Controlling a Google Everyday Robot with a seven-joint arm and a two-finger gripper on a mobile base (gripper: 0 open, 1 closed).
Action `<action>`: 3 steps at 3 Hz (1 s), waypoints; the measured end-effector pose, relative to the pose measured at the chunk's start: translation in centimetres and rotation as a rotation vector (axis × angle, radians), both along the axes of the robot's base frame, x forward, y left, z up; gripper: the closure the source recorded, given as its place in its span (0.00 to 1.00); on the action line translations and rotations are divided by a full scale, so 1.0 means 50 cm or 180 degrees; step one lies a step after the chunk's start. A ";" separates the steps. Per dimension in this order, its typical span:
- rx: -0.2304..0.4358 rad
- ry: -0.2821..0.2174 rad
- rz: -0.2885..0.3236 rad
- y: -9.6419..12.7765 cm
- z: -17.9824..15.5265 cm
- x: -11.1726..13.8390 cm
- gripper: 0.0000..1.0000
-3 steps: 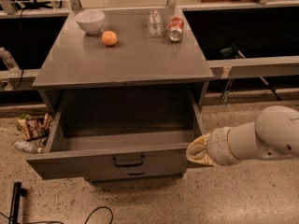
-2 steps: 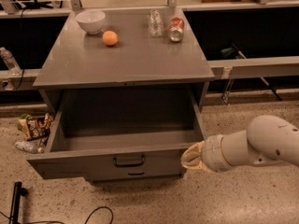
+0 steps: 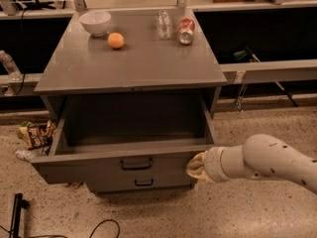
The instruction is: Close top drawer
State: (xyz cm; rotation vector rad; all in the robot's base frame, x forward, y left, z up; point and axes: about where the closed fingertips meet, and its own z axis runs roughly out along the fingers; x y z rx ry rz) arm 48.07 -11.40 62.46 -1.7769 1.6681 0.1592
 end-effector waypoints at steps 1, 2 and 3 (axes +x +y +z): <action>-0.0194 -0.0237 -0.0100 -0.025 -0.024 0.050 1.00; -0.0349 -0.0503 -0.0103 -0.044 -0.043 0.119 1.00; -0.0404 -0.0695 -0.0038 -0.050 -0.058 0.177 1.00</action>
Offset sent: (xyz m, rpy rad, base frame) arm 0.1027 -0.0364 -0.0313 -0.1674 -0.2623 -0.0371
